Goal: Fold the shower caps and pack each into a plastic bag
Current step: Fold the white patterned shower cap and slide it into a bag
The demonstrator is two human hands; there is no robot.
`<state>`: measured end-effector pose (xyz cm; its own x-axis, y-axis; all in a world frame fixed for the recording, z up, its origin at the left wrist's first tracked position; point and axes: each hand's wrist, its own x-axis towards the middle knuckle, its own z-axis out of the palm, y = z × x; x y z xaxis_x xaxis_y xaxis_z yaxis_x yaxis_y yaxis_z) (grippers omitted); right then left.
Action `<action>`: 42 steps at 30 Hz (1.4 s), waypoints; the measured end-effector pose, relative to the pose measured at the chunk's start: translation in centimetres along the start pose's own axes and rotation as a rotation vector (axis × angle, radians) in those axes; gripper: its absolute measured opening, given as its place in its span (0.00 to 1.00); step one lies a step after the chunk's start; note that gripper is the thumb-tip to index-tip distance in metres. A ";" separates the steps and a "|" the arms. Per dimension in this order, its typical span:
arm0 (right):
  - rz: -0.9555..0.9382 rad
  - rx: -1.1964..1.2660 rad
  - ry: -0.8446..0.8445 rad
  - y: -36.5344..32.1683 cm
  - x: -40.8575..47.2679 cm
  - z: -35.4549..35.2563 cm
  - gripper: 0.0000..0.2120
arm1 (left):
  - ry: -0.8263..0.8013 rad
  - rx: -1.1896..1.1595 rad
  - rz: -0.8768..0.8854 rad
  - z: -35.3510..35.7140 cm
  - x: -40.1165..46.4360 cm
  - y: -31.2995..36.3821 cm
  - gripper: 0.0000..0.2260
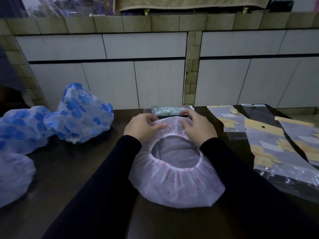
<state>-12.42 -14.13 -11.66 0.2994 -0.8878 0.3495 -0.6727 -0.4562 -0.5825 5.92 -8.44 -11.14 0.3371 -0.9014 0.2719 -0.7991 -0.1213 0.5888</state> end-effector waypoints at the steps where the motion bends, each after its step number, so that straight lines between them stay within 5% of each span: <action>1: 0.007 0.057 -0.002 0.1 -0.2 -0.2 0.10 | -0.018 -0.041 0.000 0.1 0.0 0.0 0.10; 5: 0.042 -0.020 0.076 0.7 0.0 -0.5 0.12 | -0.004 -0.136 -0.022 0.0 -0.1 0.0 0.06; 10: -0.089 -0.246 0.198 0.5 0.1 -0.9 0.21 | 0.255 0.191 0.068 0.0 -1.0 1.0 0.14; 13: -0.158 -0.243 0.222 -0.2 -0.6 -2.2 0.17 | 0.312 0.252 0.185 -0.2 -1.9 2.2 0.15; 16: -0.106 -0.244 0.041 -0.8 -2.3 -2.7 0.12 | 0.154 0.292 0.267 0.0 -3.1 2.9 0.19; 22: 0.063 -0.358 -0.399 0.7 -4.7 -1.8 0.25 | -0.432 0.483 0.154 1.4 -5.1 2.1 0.44; 26: 0.029 -0.390 -0.467 1.4 -4.8 -1.5 0.28 | -0.393 0.503 0.076 2.5 -5.2 1.3 0.46; 33: -0.046 -0.386 -0.145 -1.1 -7.7 -3.1 0.23 | 0.042 0.204 0.105 -0.1 -5.5 2.1 0.24; 38: 0.037 -0.400 -0.404 -0.2 -10.0 -2.5 0.37 | -0.345 0.237 0.048 -0.7 -7.4 1.7 0.34; 42: -0.029 -0.409 -0.578 0.5 -9.5 -3.7 0.47 | -0.422 0.396 -0.046 -0.5 -7.5 1.1 0.47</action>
<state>-18.10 -5.71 -12.57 0.5563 -0.8171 -0.1511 -0.8252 -0.5217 -0.2166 2.71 -1.57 -12.14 0.2135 -0.9693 -0.1219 -0.9410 -0.2376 0.2410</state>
